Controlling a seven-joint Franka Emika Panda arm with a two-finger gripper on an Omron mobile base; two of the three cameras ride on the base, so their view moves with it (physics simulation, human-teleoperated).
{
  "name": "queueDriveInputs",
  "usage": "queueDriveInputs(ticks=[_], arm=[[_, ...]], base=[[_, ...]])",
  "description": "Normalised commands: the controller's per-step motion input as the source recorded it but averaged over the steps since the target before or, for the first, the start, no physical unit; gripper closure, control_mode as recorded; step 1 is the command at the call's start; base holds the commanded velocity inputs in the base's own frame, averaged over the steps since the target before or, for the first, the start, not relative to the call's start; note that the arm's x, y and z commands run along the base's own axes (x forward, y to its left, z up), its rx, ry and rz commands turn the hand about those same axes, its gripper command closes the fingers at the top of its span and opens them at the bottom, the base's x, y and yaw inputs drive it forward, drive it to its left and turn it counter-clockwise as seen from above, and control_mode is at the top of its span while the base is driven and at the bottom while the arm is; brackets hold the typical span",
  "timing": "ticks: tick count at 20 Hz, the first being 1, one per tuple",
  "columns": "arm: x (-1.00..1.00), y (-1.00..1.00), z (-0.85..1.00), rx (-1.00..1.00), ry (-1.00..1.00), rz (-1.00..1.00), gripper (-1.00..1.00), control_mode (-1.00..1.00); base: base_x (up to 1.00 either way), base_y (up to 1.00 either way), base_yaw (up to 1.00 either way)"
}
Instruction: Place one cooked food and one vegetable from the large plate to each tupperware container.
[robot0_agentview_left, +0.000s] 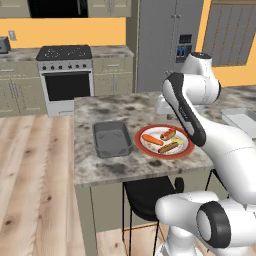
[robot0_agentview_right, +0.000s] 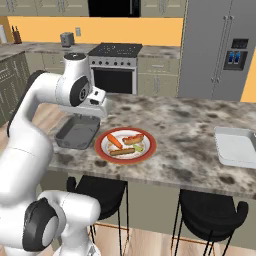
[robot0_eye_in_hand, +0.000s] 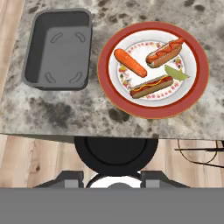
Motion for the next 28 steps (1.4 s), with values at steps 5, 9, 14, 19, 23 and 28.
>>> queueDriveInputs(ticks=[5, 9, 14, 19, 23, 28], arm=[[0.27, 0.04, -0.32, -0.02, 0.01, -0.14, -1.00, -1.00], [0.67, 0.00, -0.10, 0.00, 0.00, 0.02, -1.00, -1.00], [0.69, -0.05, -0.45, -0.03, 0.10, 0.14, -1.00, -1.00], [0.61, 0.00, -0.64, -0.09, 0.10, 0.16, -1.00, -1.00], [0.27, 0.00, -0.56, -0.11, 0.09, 0.10, -1.00, -1.00], [0.23, -0.01, -0.26, -0.01, 0.00, 0.11, -1.00, -1.00]], base=[[0.00, 0.00, 0.00], [0.00, 0.00, 0.00], [0.00, 0.00, 0.00], [0.00, 0.00, 0.00], [0.00, 0.00, 0.00], [0.00, 0.00, 0.00]])
